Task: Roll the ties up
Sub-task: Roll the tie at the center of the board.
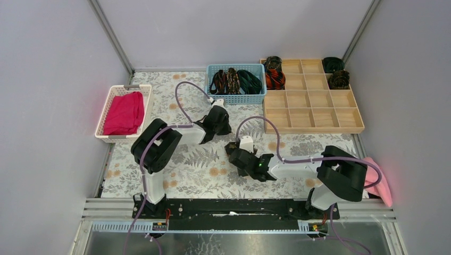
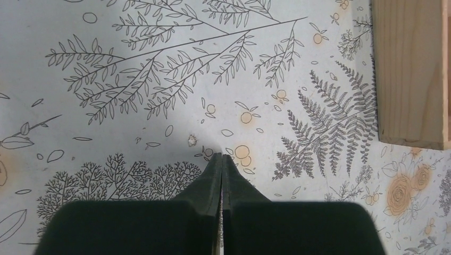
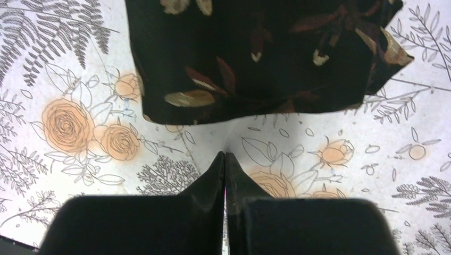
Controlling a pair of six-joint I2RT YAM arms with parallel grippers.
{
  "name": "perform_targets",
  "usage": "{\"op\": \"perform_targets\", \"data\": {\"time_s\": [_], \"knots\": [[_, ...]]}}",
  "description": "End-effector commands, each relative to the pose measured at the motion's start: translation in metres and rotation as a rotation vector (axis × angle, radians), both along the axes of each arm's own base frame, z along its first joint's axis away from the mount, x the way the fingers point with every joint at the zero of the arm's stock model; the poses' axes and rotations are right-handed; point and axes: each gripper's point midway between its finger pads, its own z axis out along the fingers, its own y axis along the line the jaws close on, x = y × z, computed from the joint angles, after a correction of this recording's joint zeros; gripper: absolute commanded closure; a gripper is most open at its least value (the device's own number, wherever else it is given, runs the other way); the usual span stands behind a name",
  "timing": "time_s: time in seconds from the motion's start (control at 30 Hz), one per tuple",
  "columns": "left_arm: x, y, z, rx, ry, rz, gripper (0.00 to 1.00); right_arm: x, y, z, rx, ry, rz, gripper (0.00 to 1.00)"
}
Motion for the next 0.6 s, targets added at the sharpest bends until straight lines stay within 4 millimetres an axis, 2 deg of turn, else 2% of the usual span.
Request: {"op": "perform_targets", "data": {"time_s": [0.0, 0.2, 0.3, 0.43, 0.57], "knots": [[-0.028, 0.005, -0.036, 0.025, 0.095, -0.038, 1.00, -0.002, -0.006, -0.022, -0.088, 0.018, -0.007, 1.00], [-0.054, 0.003, -0.038, 0.019, 0.123, -0.057, 1.00, 0.010, 0.014, -0.024, -0.112, 0.005, 0.020, 1.00], [-0.066, 0.007, -0.041, 0.016, 0.140, -0.064, 1.00, 0.017, 0.016, -0.027, -0.154, -0.010, 0.004, 1.00], [-0.092, -0.008, -0.041, -0.038, 0.183, -0.145, 1.00, 0.025, 0.018, -0.032, -0.172, -0.014, -0.006, 1.00], [-0.103, -0.013, -0.039, -0.043, 0.205, -0.178, 1.00, 0.029, 0.020, -0.033, -0.171, -0.008, -0.010, 1.00]]}}
